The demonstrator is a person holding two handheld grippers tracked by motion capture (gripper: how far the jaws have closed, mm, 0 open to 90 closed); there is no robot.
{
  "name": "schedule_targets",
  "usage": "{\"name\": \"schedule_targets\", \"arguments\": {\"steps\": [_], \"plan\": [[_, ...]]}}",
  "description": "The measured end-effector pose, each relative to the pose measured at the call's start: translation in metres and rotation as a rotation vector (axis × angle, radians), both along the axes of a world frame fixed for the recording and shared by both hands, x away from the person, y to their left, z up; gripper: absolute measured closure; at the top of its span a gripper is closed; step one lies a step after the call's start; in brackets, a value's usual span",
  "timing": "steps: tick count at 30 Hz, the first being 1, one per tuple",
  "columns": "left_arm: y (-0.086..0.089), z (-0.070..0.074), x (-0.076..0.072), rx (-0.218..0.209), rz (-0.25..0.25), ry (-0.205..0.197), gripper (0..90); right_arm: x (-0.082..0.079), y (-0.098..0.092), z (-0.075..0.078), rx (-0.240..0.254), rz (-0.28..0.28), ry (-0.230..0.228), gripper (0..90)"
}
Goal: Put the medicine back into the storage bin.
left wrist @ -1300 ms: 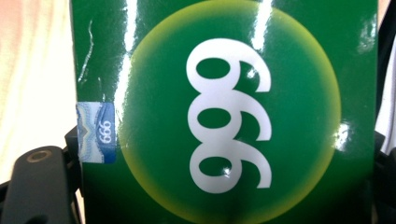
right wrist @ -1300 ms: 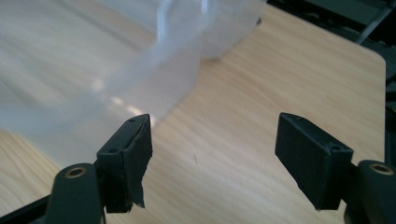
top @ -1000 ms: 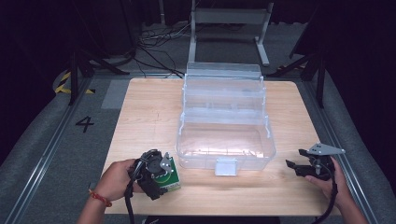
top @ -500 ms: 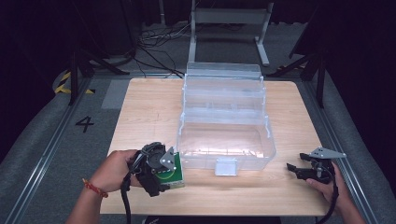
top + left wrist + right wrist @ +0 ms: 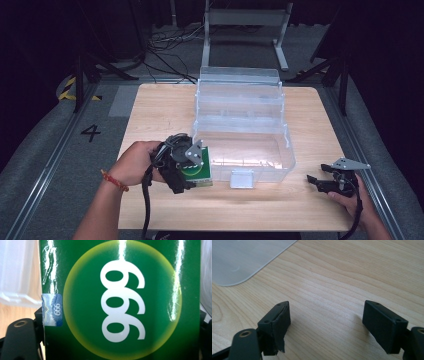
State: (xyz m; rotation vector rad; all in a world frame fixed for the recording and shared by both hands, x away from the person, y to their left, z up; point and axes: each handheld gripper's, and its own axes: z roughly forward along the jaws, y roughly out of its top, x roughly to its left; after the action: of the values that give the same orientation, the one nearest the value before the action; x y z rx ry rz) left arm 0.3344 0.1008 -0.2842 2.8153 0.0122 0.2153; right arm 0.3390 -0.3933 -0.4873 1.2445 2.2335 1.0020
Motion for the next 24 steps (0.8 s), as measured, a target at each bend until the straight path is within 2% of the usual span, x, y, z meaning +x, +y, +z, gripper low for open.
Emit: {"name": "schedule_targets", "arguments": {"steps": [1,3,5,10,12,17,20,24], "plan": [[-0.004,0.001,0.003,-0.005,0.008,0.003,16.4,0.000,0.000,0.000,0.000,0.000,0.000,22.5],[-0.011,0.003,0.012,0.008,-0.026,0.006,16.4,0.000,0.000,0.000,0.000,0.000,0.000,22.6],[-0.018,0.003,0.020,0.018,-0.041,-0.007,16.4,0.000,0.000,0.000,0.000,0.000,0.000,22.6],[-0.031,-0.001,0.043,0.020,-0.067,0.002,16.4,0.000,0.000,0.000,0.001,0.000,0.000,22.6],[-0.036,-0.004,0.051,0.009,-0.076,0.013,16.4,0.000,0.000,0.000,0.001,0.000,0.000,22.6],[-0.048,-0.016,0.069,0.014,-0.103,0.027,16.4,0.000,0.000,0.000,0.001,0.000,0.000,22.6],[-0.052,-0.023,0.077,0.032,-0.094,0.010,16.3,-0.001,0.000,0.000,0.001,0.000,0.000,22.6],[-0.052,-0.033,0.088,0.027,-0.091,0.038,16.2,-0.001,0.000,0.000,0.001,0.000,0.000,22.6]]}}
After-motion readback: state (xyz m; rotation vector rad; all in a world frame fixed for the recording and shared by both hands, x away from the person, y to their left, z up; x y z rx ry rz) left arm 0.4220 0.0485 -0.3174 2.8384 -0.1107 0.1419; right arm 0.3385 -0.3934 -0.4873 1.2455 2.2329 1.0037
